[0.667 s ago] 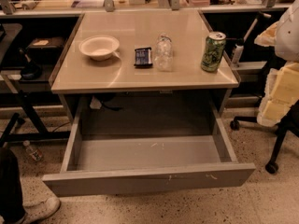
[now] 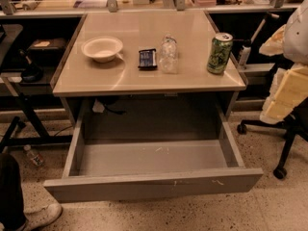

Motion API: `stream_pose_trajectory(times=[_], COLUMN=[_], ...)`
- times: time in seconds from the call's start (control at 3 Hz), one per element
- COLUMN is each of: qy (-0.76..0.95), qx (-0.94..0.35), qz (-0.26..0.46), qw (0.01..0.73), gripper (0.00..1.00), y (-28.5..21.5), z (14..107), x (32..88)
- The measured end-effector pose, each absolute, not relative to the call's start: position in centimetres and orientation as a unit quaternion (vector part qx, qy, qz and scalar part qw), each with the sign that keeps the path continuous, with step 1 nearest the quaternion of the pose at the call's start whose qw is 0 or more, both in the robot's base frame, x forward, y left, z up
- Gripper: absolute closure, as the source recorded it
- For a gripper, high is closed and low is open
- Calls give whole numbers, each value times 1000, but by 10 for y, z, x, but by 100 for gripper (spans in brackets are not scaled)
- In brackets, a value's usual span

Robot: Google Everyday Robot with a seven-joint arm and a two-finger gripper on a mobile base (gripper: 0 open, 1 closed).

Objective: Close top drawer

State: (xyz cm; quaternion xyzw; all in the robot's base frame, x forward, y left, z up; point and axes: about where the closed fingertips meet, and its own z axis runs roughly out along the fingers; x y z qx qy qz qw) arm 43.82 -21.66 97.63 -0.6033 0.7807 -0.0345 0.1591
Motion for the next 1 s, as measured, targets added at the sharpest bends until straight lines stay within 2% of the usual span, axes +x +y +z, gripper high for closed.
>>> stream_pose_trajectory(times=[1.0], qy=[781], qx=[-603], qz=[-35], qw=[159], gripper=[88], y=[-217], z=[976], x=[438])
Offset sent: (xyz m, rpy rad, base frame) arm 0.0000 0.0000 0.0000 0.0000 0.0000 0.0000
